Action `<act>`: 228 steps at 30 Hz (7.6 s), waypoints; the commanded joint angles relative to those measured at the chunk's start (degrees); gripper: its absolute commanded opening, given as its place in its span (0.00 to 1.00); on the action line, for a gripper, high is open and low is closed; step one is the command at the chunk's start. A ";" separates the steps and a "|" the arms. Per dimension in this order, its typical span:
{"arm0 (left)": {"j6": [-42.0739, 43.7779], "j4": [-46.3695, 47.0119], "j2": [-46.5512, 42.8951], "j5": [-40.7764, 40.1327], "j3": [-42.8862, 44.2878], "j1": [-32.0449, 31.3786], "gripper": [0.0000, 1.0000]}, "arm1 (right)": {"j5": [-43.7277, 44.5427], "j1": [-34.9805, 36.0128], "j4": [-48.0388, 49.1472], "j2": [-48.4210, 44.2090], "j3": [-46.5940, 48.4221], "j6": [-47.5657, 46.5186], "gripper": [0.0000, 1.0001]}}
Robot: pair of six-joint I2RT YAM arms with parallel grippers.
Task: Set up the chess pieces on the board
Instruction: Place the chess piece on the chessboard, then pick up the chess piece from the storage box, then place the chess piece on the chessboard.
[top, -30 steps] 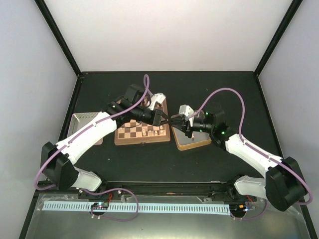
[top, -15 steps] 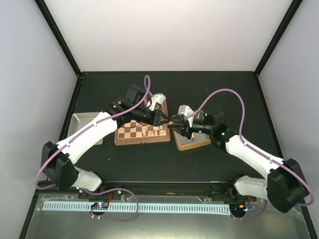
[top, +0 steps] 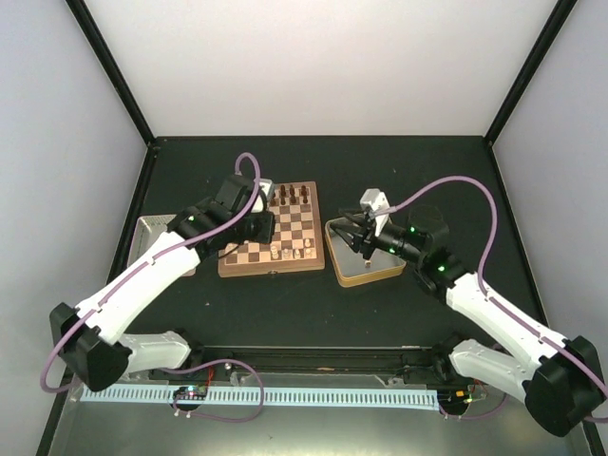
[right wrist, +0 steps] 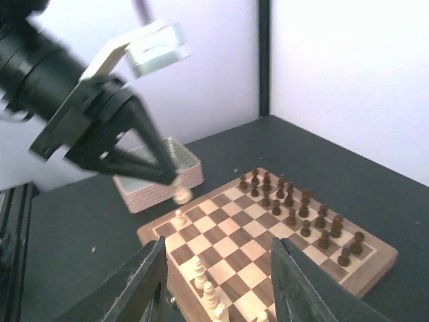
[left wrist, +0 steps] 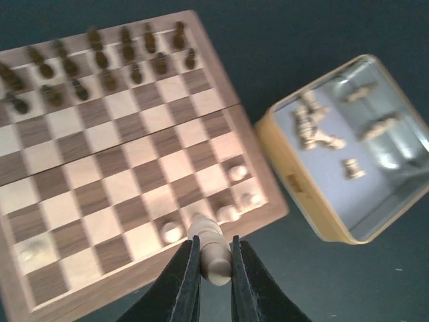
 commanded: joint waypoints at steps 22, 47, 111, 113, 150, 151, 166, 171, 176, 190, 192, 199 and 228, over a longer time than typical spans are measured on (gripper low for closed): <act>-8.82 7.97 -7.43 -9.54 -23.66 1.37 0.02 | 24.25 0.27 -7.88 -3.28 1.11 26.27 0.53; -8.33 11.00 4.87 -9.42 -22.26 9.54 0.02 | 24.02 0.27 -8.52 -3.39 0.87 25.69 0.55; 3.04 27.44 -47.27 3.14 -31.38 10.92 0.99 | 38.22 0.14 -36.69 12.52 14.78 16.09 0.95; 2.84 27.21 -46.95 4.09 -31.23 10.92 0.99 | 40.00 0.10 -39.89 16.79 17.16 16.27 0.93; 0.23 29.63 -42.19 6.46 -33.16 12.58 0.99 | 33.35 -2.63 -50.64 49.11 32.99 13.41 0.33; 0.30 29.62 -42.28 6.44 -33.16 12.58 0.99 | 33.90 -2.65 -50.90 49.63 33.41 13.40 0.33; 0.44 29.50 -42.04 6.75 -33.25 12.76 0.99 | 30.98 -2.63 -50.28 51.97 35.11 12.47 0.15; 0.32 29.63 -41.65 7.27 -33.25 12.76 0.99 | 30.59 -2.63 -47.35 45.73 30.39 13.76 0.05; 0.23 30.97 -39.94 11.83 -33.38 12.76 0.99 | 29.87 -2.63 -43.49 35.78 25.15 15.67 0.05; -11.41 46.70 -22.65 31.15 -34.88 10.15 0.95 | 9.39 -2.66 -22.25 20.49 9.72 42.30 0.07; -13.90 49.57 -20.68 31.10 -35.00 8.78 0.95 | 4.89 -2.48 -17.36 19.40 7.75 44.80 0.07; -26.50 51.53 -10.93 32.89 -31.42 6.19 0.93 | -1.96 -0.24 -17.64 15.39 9.42 23.63 0.07; -21.72 43.76 -3.35 44.26 -24.54 4.66 0.23 | -6.15 7.23 -25.63 17.28 18.08 6.19 0.09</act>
